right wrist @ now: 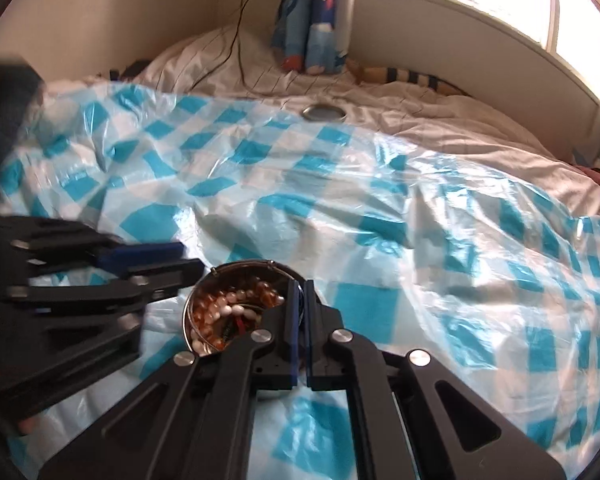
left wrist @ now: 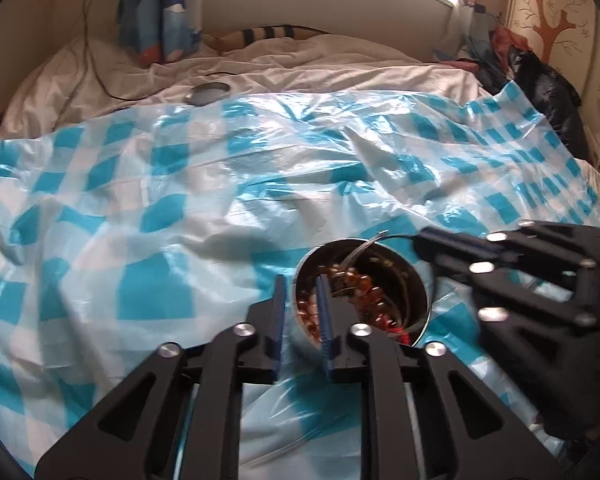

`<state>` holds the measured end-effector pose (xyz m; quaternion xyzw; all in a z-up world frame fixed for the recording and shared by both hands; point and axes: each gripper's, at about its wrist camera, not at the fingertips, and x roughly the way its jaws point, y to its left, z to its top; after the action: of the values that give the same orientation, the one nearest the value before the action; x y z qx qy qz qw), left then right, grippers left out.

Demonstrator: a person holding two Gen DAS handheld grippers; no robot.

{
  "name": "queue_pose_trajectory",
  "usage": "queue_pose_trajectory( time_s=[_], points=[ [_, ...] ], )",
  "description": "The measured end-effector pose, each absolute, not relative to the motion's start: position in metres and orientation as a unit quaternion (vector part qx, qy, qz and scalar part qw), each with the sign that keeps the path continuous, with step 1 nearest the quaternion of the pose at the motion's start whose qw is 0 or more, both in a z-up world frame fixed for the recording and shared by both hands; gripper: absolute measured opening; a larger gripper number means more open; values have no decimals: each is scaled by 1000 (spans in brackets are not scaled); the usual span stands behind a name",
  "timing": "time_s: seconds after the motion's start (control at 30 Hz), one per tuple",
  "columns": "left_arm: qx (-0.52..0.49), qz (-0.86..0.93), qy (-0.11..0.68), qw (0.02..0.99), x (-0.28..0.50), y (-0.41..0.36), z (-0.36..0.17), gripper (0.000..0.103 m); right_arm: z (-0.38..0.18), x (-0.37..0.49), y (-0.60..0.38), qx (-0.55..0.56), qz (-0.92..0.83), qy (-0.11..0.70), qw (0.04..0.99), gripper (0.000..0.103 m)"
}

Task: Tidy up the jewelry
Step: 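Open both grippers over the tin to release the bracelet and bangle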

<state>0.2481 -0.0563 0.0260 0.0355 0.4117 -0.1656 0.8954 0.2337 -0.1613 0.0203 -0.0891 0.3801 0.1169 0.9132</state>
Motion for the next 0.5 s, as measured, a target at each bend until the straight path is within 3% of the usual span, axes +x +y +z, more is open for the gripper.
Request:
queue_pose_trajectory(
  time_s=[0.2, 0.23, 0.3, 0.33, 0.5],
  points=[
    [93, -127, 391, 907, 203, -47, 41, 50, 24, 215, -171, -64, 113, 389, 912, 6],
    [99, -122, 388, 908, 193, -47, 42, 54, 31, 201, -180, -43, 117, 388, 913, 11],
    [105, -113, 386, 910, 173, -45, 44, 59, 40, 173, -195, -10, 110, 381, 918, 48],
    [105, -111, 385, 910, 166, -44, 44, 64, 42, 161, -200, -3, 101, 377, 921, 73],
    [92, -87, 388, 913, 112, -41, 40, 82, 32, 79, -222, 47, 78, 386, 918, 75]
  ],
)
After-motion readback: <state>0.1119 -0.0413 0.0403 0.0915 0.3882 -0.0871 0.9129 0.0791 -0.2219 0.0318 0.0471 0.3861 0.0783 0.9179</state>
